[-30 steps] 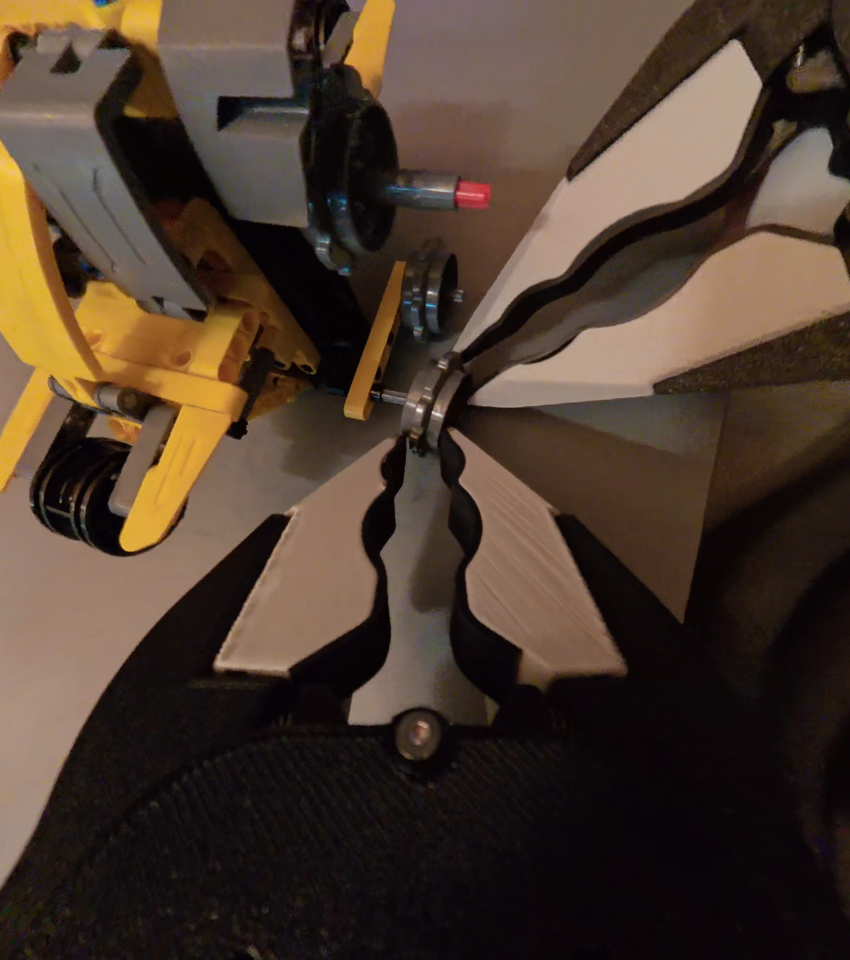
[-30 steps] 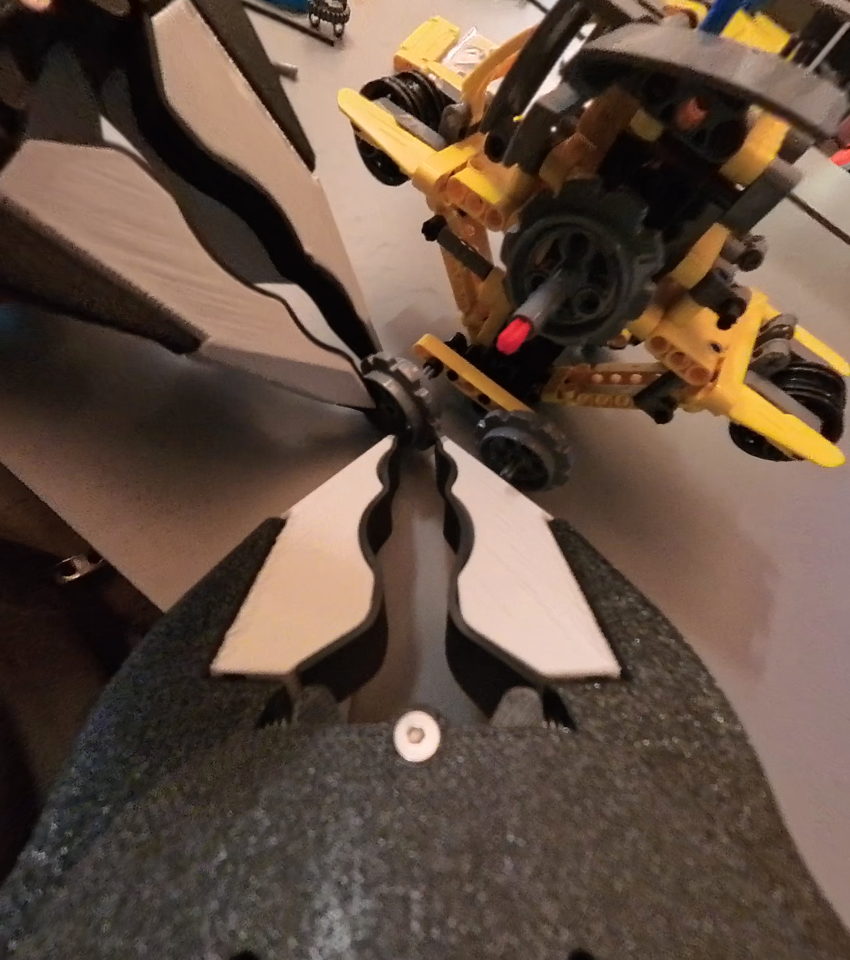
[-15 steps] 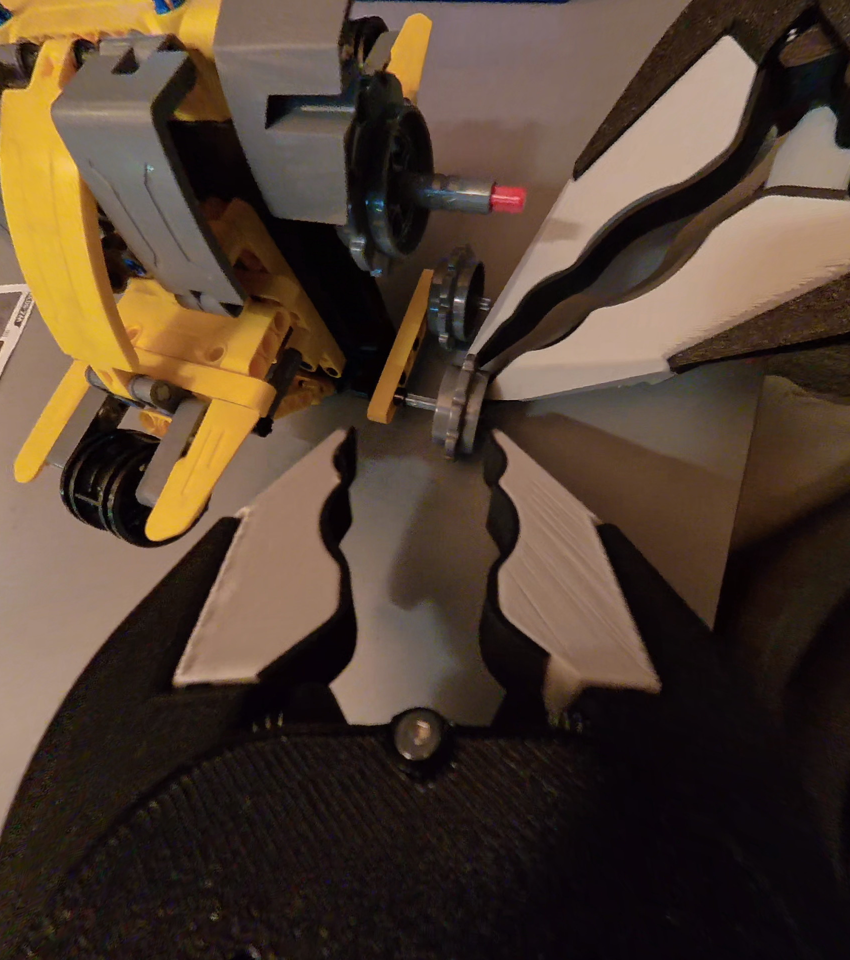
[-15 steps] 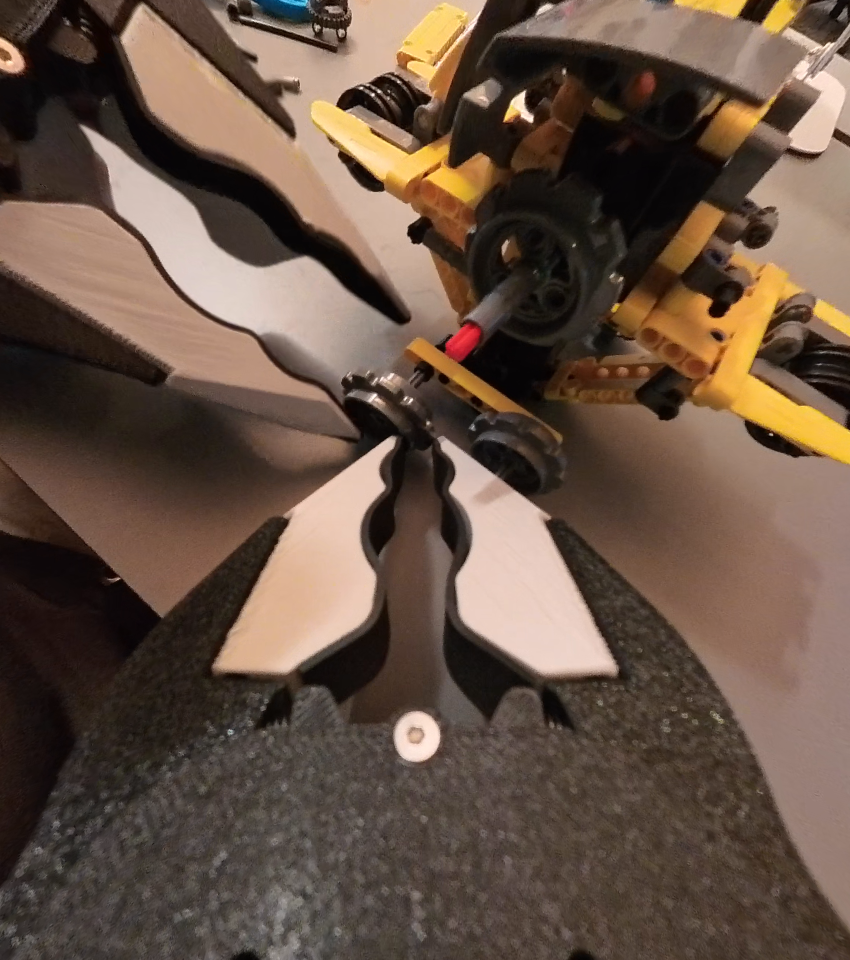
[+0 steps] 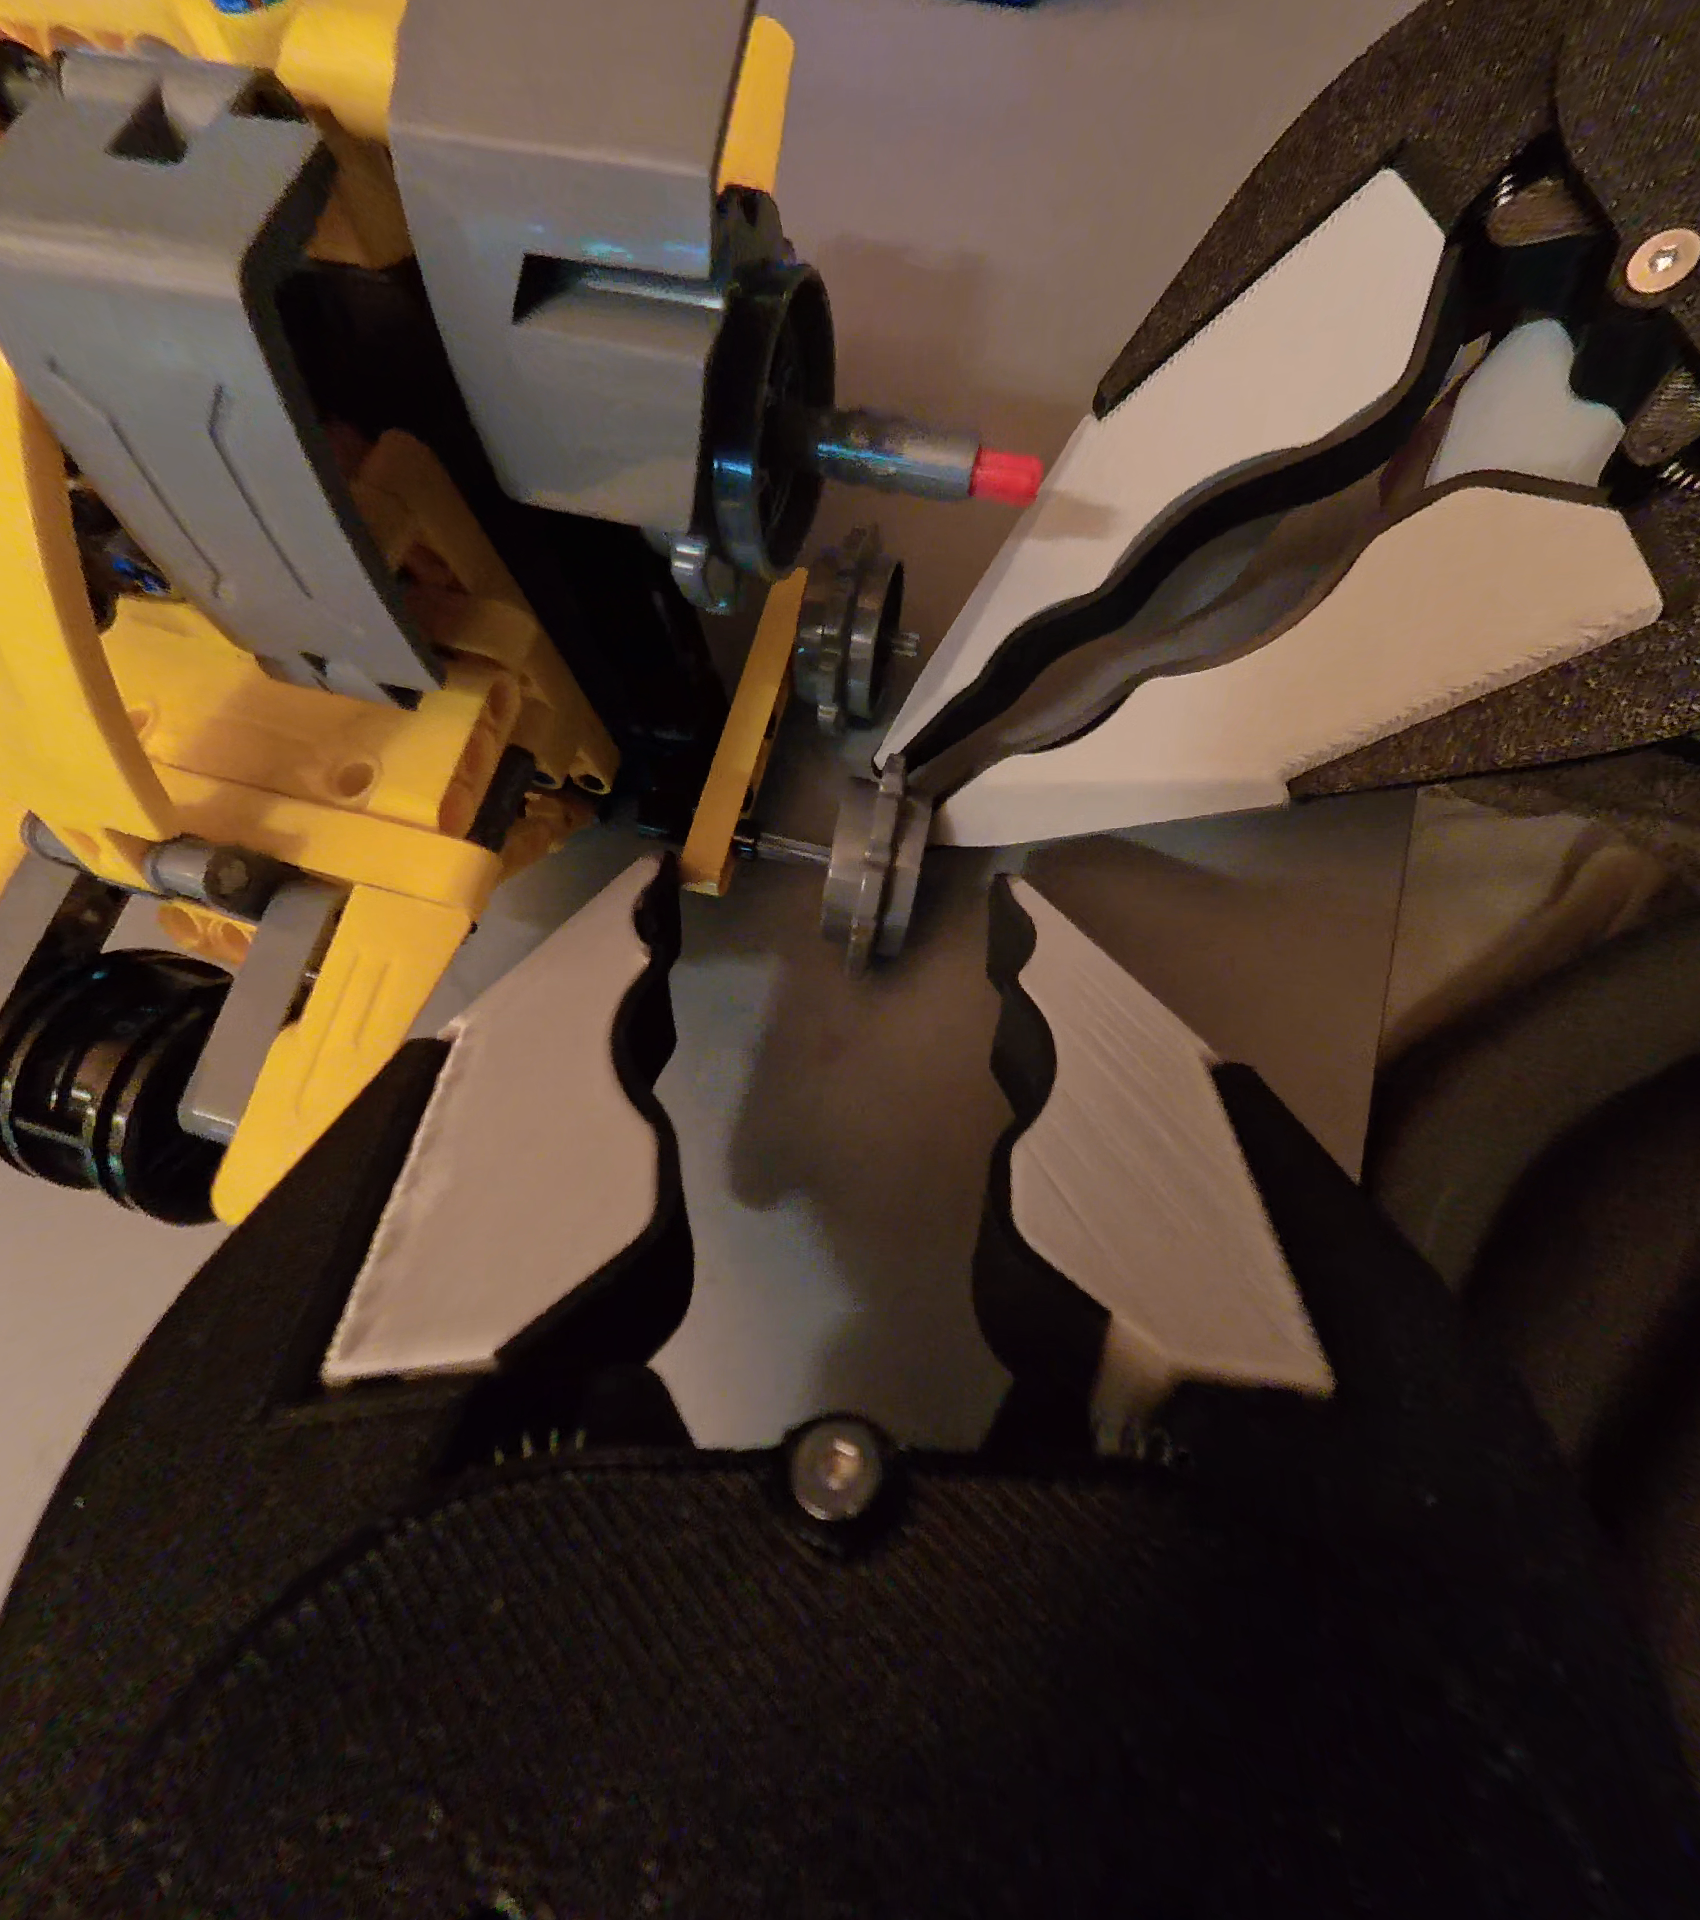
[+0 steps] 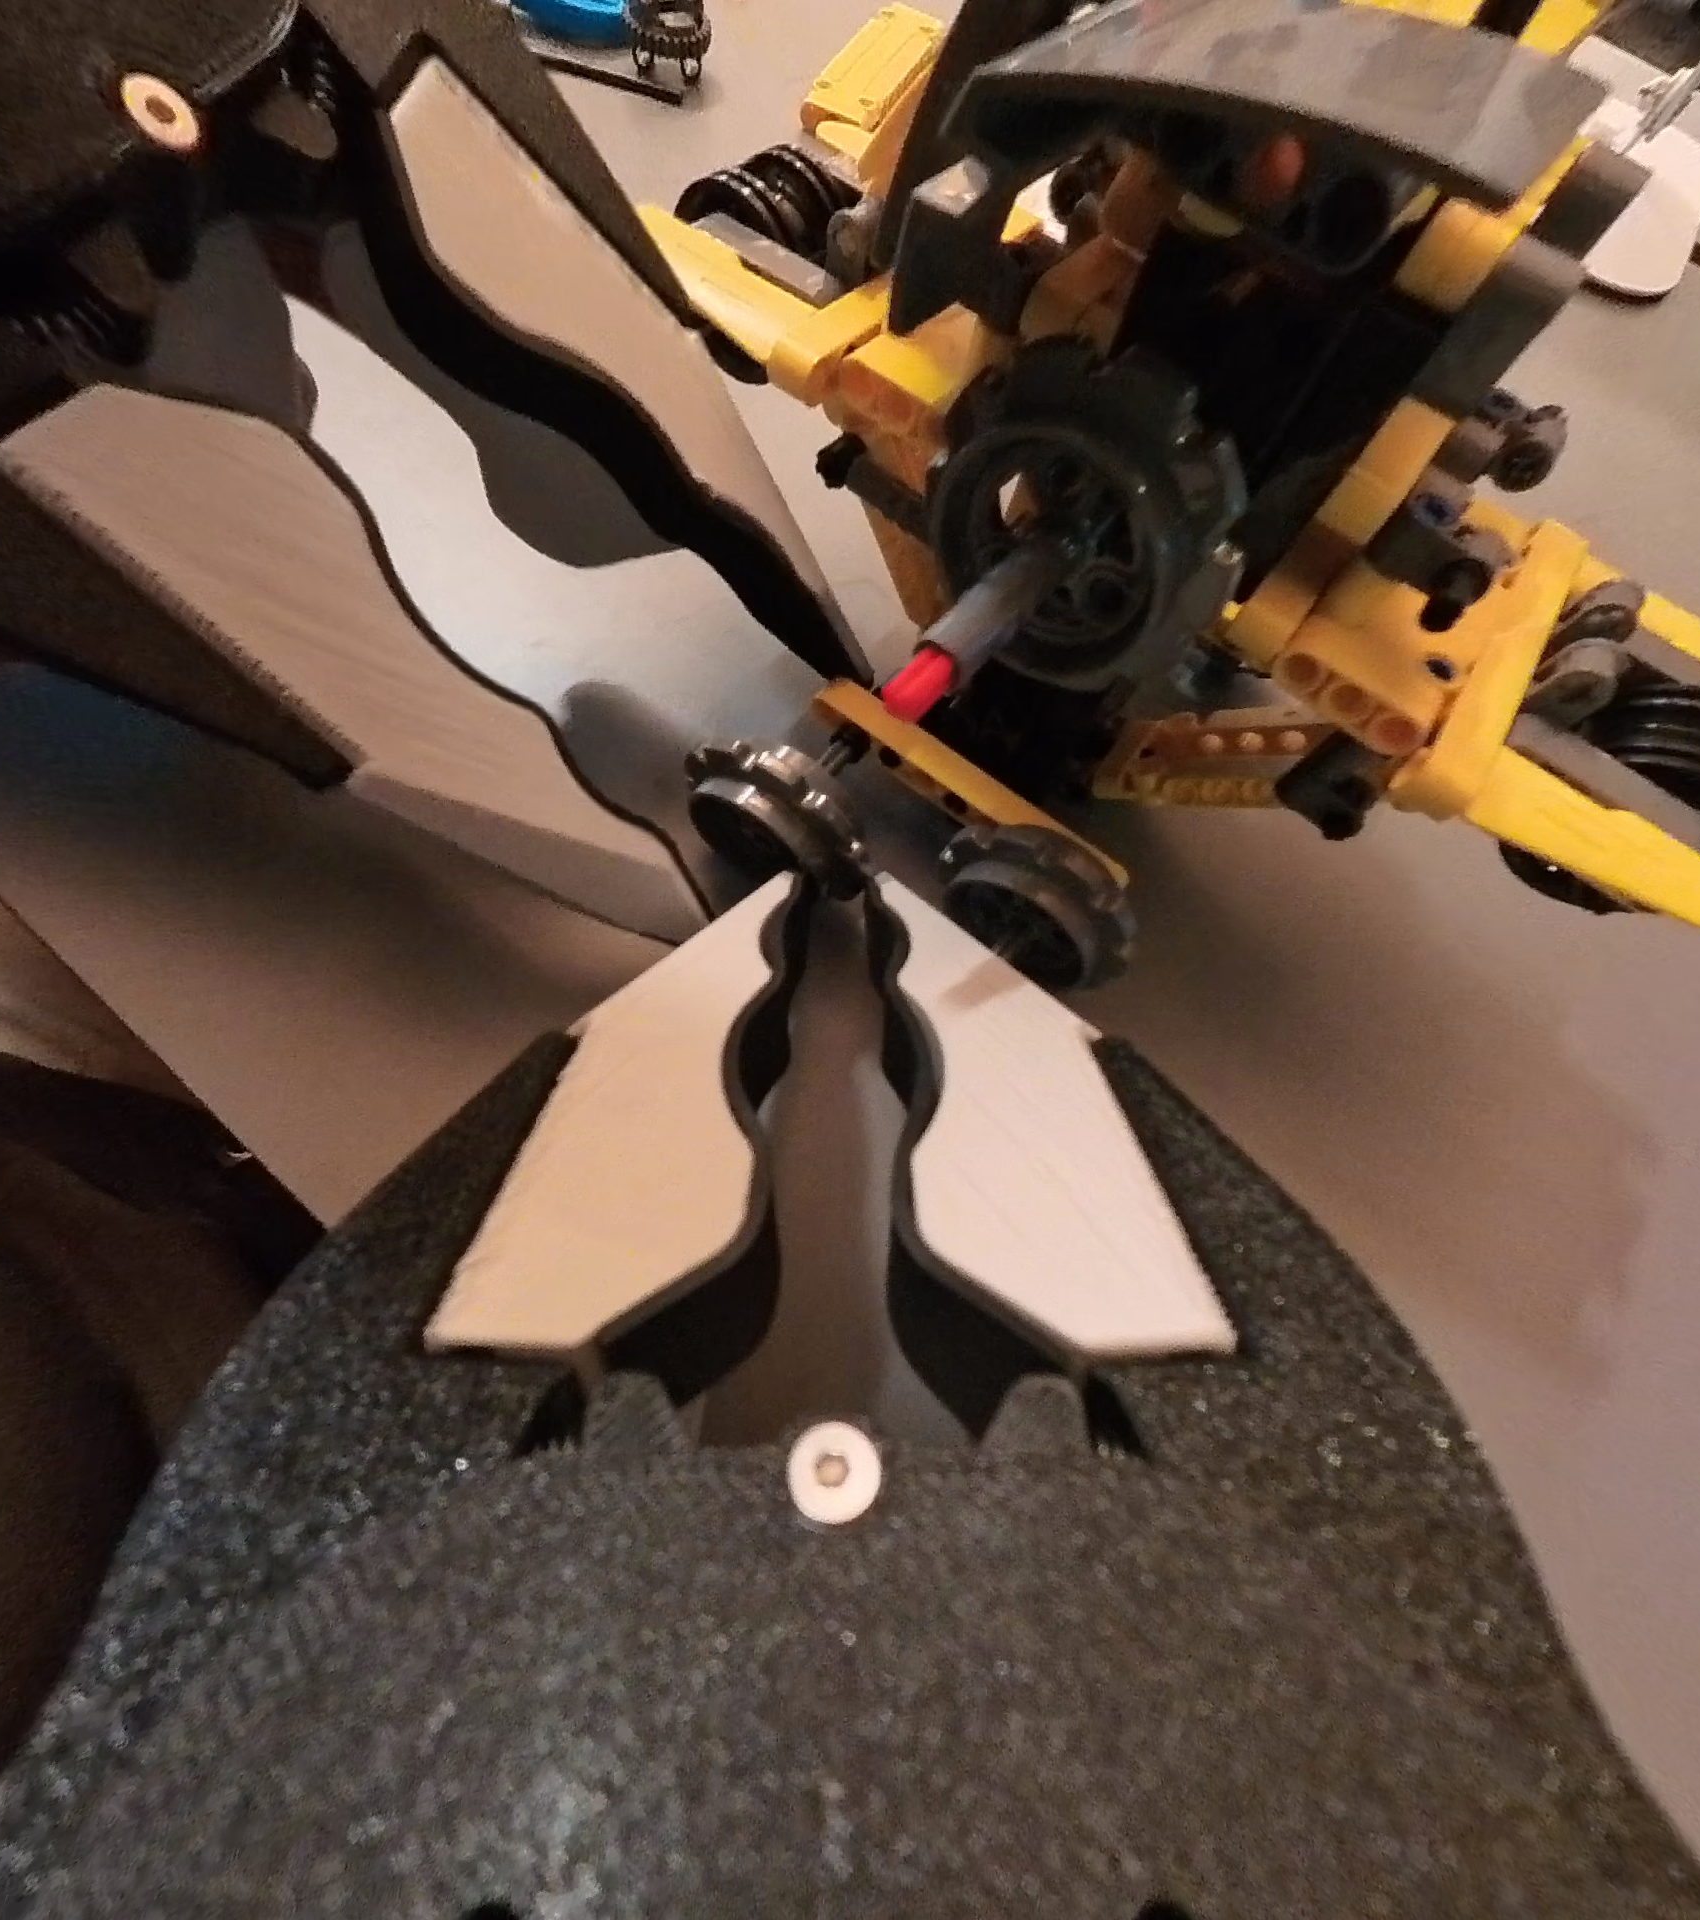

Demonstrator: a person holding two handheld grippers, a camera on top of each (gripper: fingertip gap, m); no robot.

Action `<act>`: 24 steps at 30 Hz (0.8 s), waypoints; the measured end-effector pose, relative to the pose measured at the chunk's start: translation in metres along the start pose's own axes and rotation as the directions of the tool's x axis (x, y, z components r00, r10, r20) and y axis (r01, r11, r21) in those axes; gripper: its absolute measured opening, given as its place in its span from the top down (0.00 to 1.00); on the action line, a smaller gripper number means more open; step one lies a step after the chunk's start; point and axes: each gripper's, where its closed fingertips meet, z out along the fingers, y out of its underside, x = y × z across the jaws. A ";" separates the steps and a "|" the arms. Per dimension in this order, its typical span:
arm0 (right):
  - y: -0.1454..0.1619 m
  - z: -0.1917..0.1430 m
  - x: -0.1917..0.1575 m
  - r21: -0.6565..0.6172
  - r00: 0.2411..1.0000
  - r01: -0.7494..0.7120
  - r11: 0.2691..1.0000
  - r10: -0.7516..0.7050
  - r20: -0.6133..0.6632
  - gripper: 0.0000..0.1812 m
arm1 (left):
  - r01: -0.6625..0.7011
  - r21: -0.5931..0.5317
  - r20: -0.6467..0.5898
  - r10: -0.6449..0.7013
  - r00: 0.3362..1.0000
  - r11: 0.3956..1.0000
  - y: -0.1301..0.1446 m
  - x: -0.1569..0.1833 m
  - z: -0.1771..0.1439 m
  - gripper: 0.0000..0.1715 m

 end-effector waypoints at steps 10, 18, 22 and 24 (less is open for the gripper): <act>0.001 0.001 0.000 -0.021 0.996 -0.064 0.998 0.065 0.059 0.95 | -0.102 -0.094 0.056 0.107 0.993 0.990 0.004 -0.008 0.000 0.75; -0.001 0.000 -0.001 -0.010 0.994 -0.085 0.996 0.086 0.074 0.95 | -0.093 -0.091 0.018 0.095 0.995 0.992 0.003 -0.009 -0.002 0.75; -0.001 0.000 -0.001 -0.009 0.994 -0.085 0.996 0.085 0.073 0.95 | -0.094 -0.089 0.014 0.096 0.995 0.992 0.003 -0.009 -0.002 0.76; -0.001 -0.001 -0.002 -0.006 0.994 -0.086 0.996 0.086 0.073 0.95 | -0.095 -0.089 0.014 0.097 0.995 0.991 0.003 -0.010 -0.002 0.76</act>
